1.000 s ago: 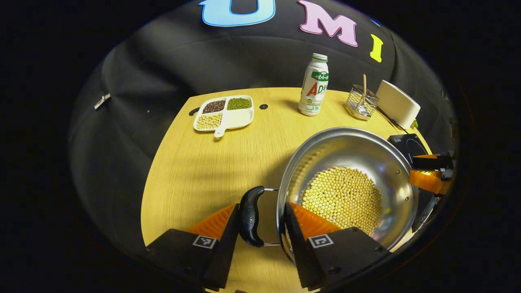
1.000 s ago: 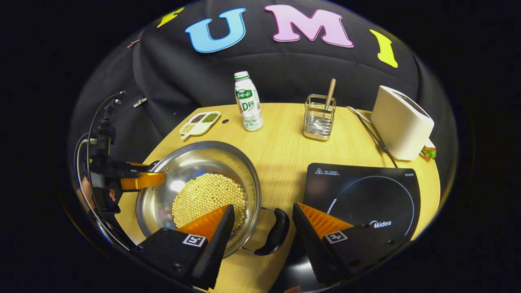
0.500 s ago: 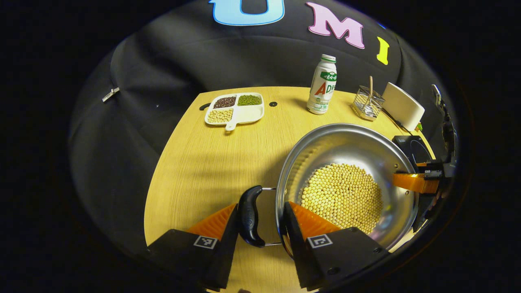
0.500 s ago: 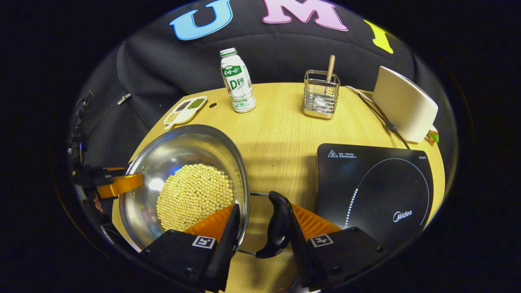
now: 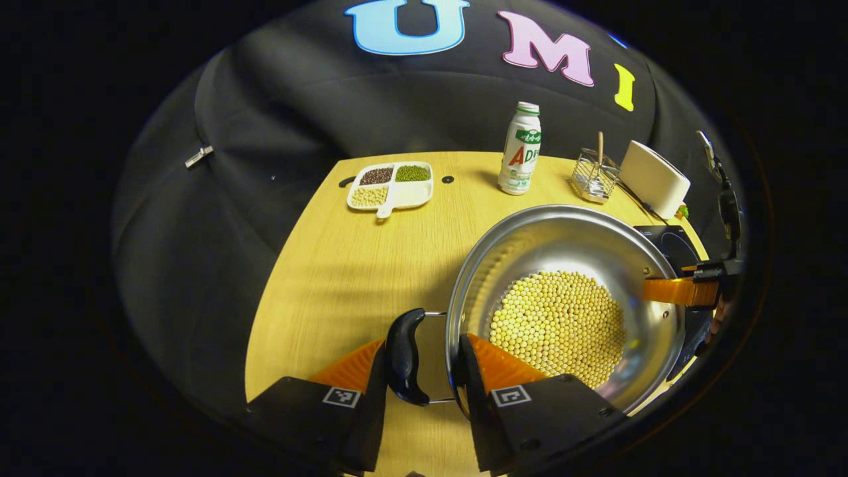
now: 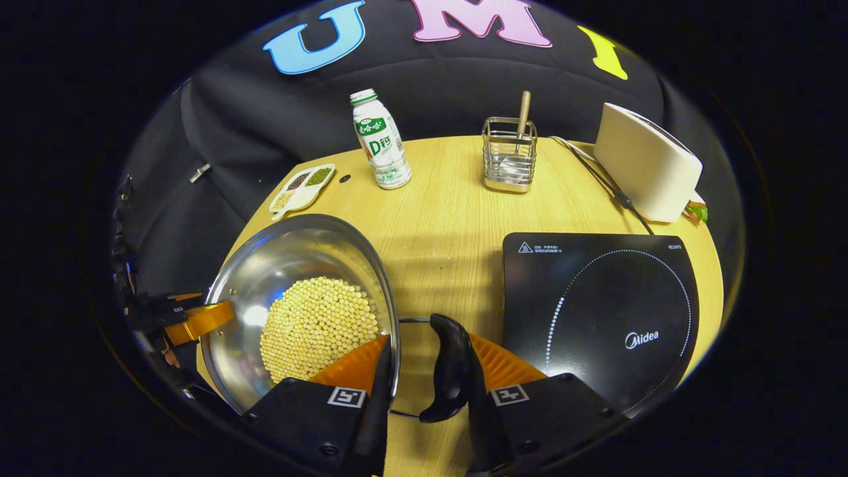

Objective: First push the handle of the pot to place it horizontally, then grasp the pot with both hands and set it on the induction cooktop.

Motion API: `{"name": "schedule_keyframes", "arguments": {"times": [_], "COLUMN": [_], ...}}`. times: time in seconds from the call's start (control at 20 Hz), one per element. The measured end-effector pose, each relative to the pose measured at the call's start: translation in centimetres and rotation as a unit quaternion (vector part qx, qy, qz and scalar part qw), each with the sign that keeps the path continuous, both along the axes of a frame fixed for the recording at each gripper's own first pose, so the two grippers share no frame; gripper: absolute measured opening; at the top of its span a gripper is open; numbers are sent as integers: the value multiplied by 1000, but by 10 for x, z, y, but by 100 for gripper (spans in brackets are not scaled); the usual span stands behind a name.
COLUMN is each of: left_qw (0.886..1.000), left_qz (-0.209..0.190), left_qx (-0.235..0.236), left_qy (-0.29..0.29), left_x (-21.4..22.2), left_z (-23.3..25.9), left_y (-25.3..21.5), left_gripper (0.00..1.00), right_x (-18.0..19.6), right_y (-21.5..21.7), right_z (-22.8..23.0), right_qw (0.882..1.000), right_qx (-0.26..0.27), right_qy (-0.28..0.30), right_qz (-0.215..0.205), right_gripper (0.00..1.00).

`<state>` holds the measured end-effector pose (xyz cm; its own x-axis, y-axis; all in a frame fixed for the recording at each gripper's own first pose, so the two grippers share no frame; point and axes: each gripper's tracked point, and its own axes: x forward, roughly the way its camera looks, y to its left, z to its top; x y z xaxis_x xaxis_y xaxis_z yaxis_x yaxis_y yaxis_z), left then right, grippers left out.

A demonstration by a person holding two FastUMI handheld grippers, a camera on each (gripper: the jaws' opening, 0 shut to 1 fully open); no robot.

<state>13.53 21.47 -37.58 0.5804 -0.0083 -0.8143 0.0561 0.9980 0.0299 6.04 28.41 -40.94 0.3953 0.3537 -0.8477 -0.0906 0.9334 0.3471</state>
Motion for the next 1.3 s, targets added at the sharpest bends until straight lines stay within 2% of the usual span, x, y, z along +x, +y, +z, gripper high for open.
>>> {"name": "schedule_keyframes", "arguments": {"times": [0.25, 0.45, 0.65, 0.7, 0.75, 1.1, 1.15, 1.2, 1.3], "left_qw": [1000, 1000, 999, 999, 999, 998, 998, 998, 997], "left_qz": [-6, -11, -18, -20, -22, -50, -54, -59, -67], "left_qx": [2, -8, -16, -18, -19, -23, -25, -26, -30], "left_qy": [-12, -14, -21, -22, -22, -22, -22, -21, -18], "left_x": [-7, -13, -11, -10, -10, 5, 9, 12, 18], "left_z": [35, 53, 65, 69, 71, 78, 77, 76, 73], "left_y": [-22, -53, -92, -101, -110, -182, -192, -203, -224], "left_gripper": [57, 59, 57, 58, 56, 57, 57, 57, 57], "right_x": [0, -2, 0, 0, 1, 4, 5, 5, 7], "right_y": [-28, -64, -103, -113, -123, -196, -205, -216, -235], "right_z": [32, 51, 62, 65, 66, 64, 62, 60, 57], "right_qw": [1000, 1000, 999, 999, 999, 998, 998, 998, 998], "right_qx": [5, 1, -1, -2, -3, -11, -13, -15, -20], "right_qy": [-18, -30, -36, -39, -41, -32, -31, -29, -26], "right_qz": [-3, -7, -18, -21, -23, -49, -52, -56, -61], "right_gripper": [53, 53, 53, 49, 53, 53, 48, 53, 53]}}
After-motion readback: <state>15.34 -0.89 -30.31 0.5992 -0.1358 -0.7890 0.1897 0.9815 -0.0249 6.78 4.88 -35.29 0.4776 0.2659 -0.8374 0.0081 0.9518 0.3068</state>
